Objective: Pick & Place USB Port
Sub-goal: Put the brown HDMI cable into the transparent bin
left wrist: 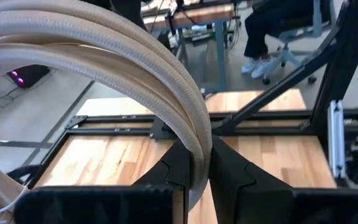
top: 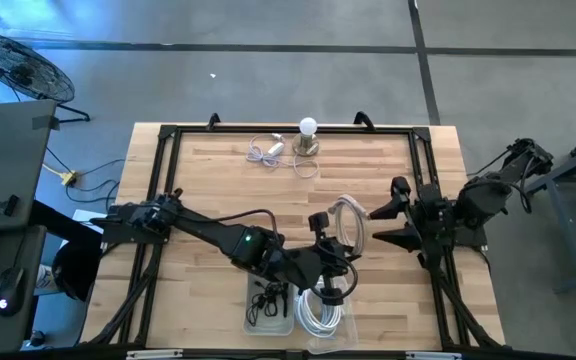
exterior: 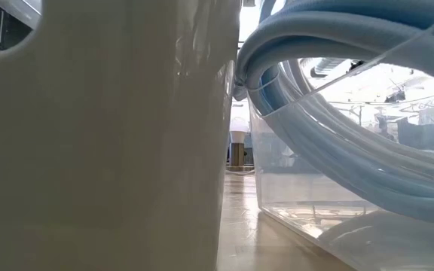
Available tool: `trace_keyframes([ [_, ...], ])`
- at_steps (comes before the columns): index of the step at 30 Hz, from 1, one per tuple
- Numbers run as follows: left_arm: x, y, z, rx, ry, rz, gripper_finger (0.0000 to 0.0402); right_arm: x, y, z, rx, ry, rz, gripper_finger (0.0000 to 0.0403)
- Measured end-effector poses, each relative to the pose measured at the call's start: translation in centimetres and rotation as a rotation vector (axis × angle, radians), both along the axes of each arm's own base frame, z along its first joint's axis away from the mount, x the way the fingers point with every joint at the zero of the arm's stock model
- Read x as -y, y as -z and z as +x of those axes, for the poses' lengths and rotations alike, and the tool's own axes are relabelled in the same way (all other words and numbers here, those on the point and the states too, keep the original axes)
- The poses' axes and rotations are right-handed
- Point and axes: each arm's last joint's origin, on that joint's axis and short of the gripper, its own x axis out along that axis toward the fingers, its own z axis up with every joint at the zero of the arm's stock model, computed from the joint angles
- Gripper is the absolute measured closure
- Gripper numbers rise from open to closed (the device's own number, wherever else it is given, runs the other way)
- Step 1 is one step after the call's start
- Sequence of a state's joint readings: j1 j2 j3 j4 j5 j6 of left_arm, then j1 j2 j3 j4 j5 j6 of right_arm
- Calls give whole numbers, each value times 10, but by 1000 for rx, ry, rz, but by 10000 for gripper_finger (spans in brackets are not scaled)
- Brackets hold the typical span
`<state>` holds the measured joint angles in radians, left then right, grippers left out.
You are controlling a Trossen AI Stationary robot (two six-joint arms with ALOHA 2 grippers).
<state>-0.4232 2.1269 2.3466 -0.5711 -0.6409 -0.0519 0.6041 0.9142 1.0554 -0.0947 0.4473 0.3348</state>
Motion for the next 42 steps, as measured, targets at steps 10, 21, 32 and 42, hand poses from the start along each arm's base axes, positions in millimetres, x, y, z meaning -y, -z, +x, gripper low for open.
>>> trace_keyframes([
  [10, -1, 3, -1, -44, 4, 48, 370, 2, 8, 1, -73, 72, -21, 206],
  [21, -3, 6, -1, -82, 14, 79, 370, 3, 17, 9, -148, 17, 13, 205],
  [32, -3, 7, -2, -90, 29, 71, 370, 4, 25, 35, -178, -114, 49, 205],
  [42, -3, 6, -2, -94, 37, 79, 372, 5, 25, 48, -113, -211, -54, 348],
])
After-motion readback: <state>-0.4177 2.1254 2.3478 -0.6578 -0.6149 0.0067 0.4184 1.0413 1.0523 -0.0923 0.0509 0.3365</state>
